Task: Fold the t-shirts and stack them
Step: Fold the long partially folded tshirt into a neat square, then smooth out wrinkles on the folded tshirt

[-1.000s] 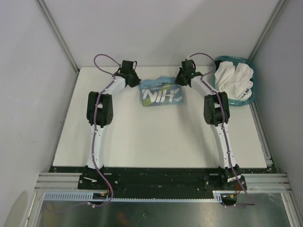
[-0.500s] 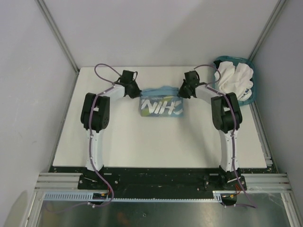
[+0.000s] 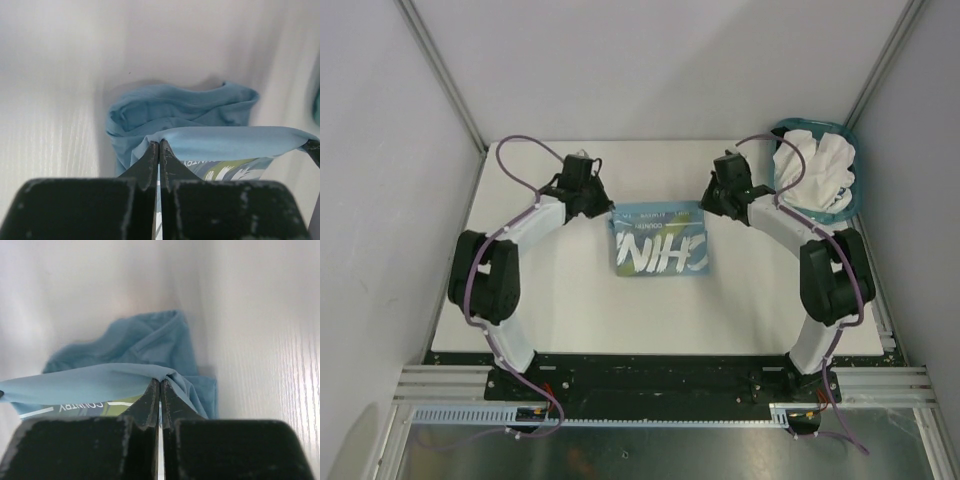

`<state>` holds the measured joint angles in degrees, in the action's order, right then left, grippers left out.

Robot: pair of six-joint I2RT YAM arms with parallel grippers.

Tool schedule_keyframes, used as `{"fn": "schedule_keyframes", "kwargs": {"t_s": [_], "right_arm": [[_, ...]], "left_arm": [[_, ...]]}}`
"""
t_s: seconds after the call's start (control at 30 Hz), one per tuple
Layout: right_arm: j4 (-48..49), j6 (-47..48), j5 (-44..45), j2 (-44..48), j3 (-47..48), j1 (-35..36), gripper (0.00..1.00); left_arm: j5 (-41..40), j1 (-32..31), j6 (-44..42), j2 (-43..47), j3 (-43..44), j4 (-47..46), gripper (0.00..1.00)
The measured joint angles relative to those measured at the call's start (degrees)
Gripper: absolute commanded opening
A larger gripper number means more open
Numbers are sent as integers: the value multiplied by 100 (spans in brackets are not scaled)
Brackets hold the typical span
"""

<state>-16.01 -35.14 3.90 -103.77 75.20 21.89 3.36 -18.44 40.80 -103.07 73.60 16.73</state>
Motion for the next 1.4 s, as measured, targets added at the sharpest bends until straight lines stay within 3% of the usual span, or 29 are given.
{"fn": "schedule_keyframes", "kwargs": {"t_s": [0.13,0.33,0.47,0.6,0.7,0.8,0.87,1.03,1.17,1.4], "right_arm": [[391,48,22,238,20,-15,0],[1241,138,-192,-533,444,-144,2],[1517,249,-361,-1440,1086,-201,15],[1388,341,-472,-2181,1849,-214,41],[1097,426,-476,-2396,2304,-234,52],[837,522,-411,-2396,2621,-256,55],[686,579,-345,-2345,2741,-269,54],[192,678,-284,-2028,2651,-278,48],[35,675,-376,-1532,2039,-240,44],[-33,669,-597,-1193,1115,87,39]], "left_arm": [[-17,66,-90,214,85,-74,0],[-9,339,-199,-645,931,-114,0],[-17,505,-280,-1408,1478,-125,0],[-20,664,-391,-1958,1777,-74,2],[-20,758,-505,-2109,1939,13,29],[-15,846,-634,-2124,2138,48,55],[4,898,-708,-2087,2243,4,61],[188,962,-778,-1537,1950,-15,44],[376,855,-748,-748,1150,-87,27],[632,356,-621,-503,420,-68,14]]}}
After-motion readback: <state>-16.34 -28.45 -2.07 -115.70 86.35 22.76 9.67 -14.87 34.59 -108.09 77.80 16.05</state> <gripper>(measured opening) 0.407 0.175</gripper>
